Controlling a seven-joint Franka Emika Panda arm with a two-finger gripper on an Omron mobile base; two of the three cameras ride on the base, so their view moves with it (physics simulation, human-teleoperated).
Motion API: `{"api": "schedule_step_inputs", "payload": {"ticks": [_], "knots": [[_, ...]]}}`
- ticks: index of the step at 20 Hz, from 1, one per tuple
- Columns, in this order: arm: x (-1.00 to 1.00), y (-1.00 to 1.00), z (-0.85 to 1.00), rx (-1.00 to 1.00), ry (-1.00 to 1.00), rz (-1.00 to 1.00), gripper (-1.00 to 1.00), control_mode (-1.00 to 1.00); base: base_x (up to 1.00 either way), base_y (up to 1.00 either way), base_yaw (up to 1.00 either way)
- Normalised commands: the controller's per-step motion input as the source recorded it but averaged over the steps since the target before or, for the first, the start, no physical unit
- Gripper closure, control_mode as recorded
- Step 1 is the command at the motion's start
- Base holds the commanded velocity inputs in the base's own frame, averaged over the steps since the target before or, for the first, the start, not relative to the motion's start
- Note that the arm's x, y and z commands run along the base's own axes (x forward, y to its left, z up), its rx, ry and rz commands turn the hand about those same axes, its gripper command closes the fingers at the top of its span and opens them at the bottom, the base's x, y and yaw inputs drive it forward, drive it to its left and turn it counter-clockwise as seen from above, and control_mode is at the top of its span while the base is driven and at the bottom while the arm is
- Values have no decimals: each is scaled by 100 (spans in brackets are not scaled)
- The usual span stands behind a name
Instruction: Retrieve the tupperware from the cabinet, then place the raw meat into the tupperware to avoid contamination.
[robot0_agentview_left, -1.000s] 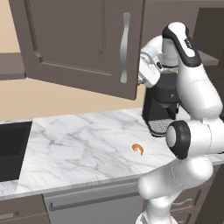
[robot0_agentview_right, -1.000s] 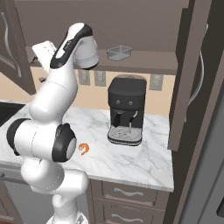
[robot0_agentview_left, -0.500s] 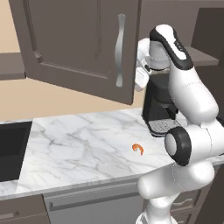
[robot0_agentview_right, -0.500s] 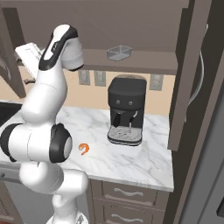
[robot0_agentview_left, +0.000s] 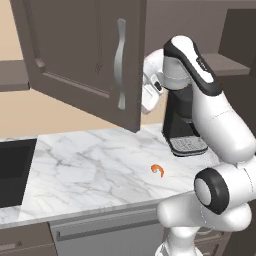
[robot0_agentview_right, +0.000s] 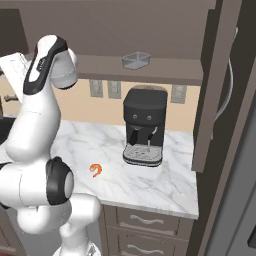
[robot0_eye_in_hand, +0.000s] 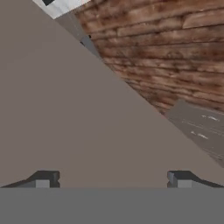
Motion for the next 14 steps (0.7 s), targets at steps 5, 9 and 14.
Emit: {"api": "schedule_step_inputs", "payload": {"ticks": [5, 9, 14], "knots": [[-12, 49, -13, 0, 0, -20, -100, -100, 0, 0, 0], [-8, 52, -15, 0, 0, -21, -100, -100, 0, 0, 0], [-5, 58, -16, 0, 0, -20, -100, -100, 0, 0, 0]]}}
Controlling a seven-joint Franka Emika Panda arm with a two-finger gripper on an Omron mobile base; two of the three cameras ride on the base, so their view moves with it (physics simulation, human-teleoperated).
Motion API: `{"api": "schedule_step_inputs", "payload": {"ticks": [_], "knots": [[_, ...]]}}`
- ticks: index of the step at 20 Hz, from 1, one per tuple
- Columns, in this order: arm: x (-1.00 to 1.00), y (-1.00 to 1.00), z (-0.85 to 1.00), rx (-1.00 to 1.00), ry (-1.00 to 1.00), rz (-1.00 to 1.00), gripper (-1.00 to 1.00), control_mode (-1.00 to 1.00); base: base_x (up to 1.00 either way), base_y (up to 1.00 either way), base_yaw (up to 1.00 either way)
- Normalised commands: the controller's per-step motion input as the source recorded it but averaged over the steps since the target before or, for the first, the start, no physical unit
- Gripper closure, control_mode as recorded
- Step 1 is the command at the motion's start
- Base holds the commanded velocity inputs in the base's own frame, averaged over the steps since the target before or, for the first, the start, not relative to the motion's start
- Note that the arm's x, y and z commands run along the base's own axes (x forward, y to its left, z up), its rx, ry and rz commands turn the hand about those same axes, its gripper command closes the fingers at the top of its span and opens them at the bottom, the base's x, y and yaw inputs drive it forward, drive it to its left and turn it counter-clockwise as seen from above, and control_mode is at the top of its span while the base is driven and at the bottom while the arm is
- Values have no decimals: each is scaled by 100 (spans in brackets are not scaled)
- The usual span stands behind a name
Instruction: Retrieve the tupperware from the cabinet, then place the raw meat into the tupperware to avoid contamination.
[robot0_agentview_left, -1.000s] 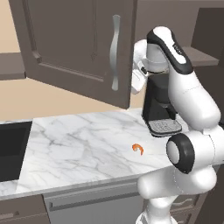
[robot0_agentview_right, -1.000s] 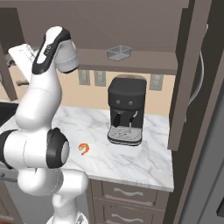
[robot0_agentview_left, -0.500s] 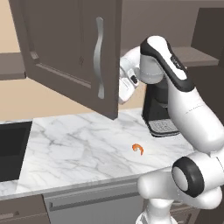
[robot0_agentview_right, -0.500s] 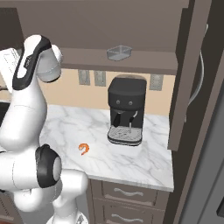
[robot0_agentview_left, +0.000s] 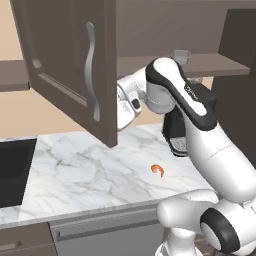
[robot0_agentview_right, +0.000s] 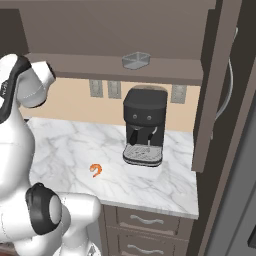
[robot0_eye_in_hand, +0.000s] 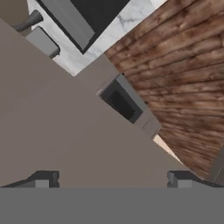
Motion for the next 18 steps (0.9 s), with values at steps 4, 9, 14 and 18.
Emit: {"api": "schedule_step_inputs", "payload": {"ticks": [4, 9, 14, 18], "knots": [[0, 61, -14, 0, 0, -19, -100, -100, 0, 0, 0], [0, 61, -12, 0, 0, -17, -100, -100, 0, 0, 0], [0, 58, -12, 0, 0, -15, -100, -100, 0, 0, 0], [0, 49, -16, 0, 0, -14, -100, -100, 0, 0, 0]]}}
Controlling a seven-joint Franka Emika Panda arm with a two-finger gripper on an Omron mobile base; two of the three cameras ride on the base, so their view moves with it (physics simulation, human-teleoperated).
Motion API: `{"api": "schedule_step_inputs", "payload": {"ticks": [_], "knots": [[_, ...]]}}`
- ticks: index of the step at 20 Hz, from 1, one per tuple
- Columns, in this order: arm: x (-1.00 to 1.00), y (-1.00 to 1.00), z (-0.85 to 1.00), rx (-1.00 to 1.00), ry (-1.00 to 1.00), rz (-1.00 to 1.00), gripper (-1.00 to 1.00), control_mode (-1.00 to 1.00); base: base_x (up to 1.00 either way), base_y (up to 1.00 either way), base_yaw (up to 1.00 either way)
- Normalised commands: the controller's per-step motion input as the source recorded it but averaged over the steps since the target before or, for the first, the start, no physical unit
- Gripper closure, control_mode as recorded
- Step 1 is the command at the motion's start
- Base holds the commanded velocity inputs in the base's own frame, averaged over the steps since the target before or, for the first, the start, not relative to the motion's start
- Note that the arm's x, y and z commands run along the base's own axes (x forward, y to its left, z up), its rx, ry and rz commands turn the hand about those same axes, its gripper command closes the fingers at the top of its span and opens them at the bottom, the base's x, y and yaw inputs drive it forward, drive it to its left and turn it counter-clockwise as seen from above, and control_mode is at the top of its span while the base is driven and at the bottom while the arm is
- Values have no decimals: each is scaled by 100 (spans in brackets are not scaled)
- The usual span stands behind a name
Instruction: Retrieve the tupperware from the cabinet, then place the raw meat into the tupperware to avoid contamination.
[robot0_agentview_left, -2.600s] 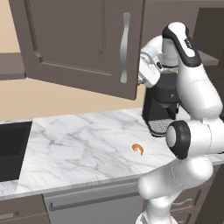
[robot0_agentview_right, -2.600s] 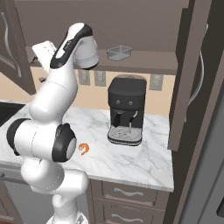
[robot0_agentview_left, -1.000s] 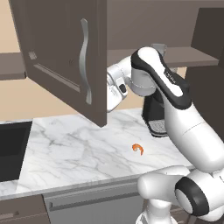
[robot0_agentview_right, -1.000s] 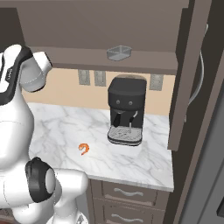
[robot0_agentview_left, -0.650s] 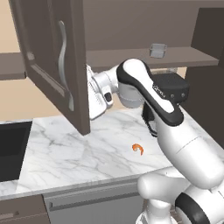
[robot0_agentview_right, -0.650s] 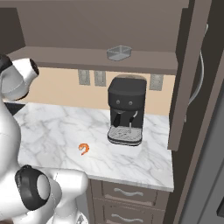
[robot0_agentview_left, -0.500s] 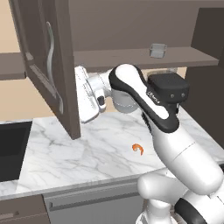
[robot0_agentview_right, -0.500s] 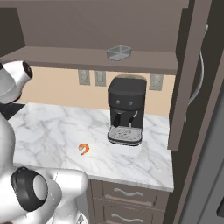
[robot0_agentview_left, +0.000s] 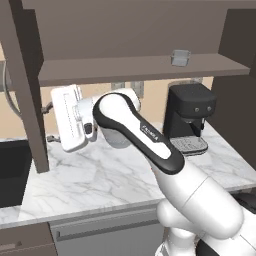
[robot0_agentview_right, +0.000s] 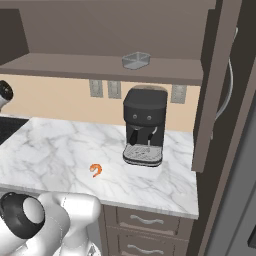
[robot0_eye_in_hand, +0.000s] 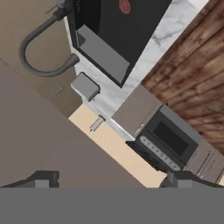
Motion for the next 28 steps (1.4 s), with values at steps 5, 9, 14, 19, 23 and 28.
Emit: {"api": "schedule_step_inputs", "payload": {"ticks": [5, 9, 14, 19, 23, 28], "knots": [[-1, 29, -17, 0, 2, -12, -100, -100, 0, 0, 0], [-1, 7, -5, 0, 0, -6, -100, -100, 0, 0, 0], [-5, 0, 0, -2, -1, -1, -100, -100, 0, 0, 0], [-3, -17, 0, -6, -5, 0, -100, -100, 0, 0, 0], [-7, -28, 0, -9, -8, 0, -100, -100, 0, 0, 0], [-9, -32, 1, -12, -13, 0, -100, -100, 0, 0, 0]]}}
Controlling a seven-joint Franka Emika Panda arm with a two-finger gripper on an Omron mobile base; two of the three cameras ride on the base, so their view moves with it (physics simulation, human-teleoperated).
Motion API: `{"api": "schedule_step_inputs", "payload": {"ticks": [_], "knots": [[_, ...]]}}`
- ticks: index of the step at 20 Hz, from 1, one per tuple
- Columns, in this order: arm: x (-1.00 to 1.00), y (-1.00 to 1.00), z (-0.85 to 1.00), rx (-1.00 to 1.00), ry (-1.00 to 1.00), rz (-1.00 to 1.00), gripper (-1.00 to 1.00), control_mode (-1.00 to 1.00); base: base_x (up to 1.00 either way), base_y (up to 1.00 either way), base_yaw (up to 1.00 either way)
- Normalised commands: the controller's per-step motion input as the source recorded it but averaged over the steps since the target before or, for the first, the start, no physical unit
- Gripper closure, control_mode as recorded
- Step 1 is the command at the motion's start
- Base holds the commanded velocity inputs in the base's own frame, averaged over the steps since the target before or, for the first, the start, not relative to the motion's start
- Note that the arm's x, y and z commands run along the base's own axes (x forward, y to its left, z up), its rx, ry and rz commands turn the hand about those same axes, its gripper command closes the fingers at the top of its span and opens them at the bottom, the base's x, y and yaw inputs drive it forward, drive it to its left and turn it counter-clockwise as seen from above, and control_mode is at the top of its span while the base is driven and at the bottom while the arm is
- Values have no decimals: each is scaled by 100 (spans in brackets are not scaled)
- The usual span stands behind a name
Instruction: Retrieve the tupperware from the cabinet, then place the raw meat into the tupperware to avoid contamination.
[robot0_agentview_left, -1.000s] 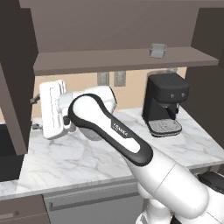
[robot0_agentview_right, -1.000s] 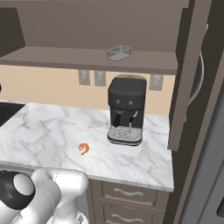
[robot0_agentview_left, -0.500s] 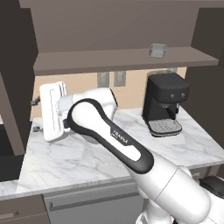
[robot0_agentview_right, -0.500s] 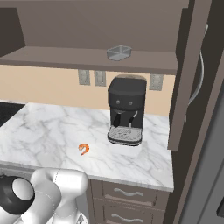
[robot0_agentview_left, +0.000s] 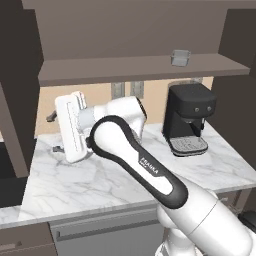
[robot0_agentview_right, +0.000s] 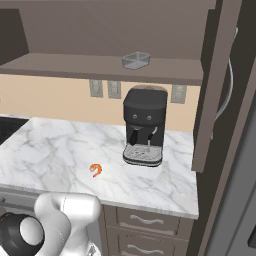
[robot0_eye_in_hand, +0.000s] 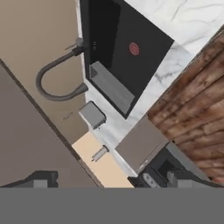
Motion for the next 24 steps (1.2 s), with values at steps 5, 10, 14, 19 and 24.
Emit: {"api": "schedule_step_inputs", "payload": {"ticks": [5, 10, 14, 19, 24], "knots": [[-10, -27, 4, -17, -18, 0, -100, -100, 0, 0, 0], [-7, -30, 1, -22, -21, 0, -100, -100, 0, 0, 0], [0, -40, 0, -24, -21, 6, -100, -100, 0, 0, 0], [0, -44, 5, -25, -21, 8, -100, -100, 0, 0, 0], [1, -25, 4, -30, -17, 7, -100, -100, 0, 0, 0]]}}
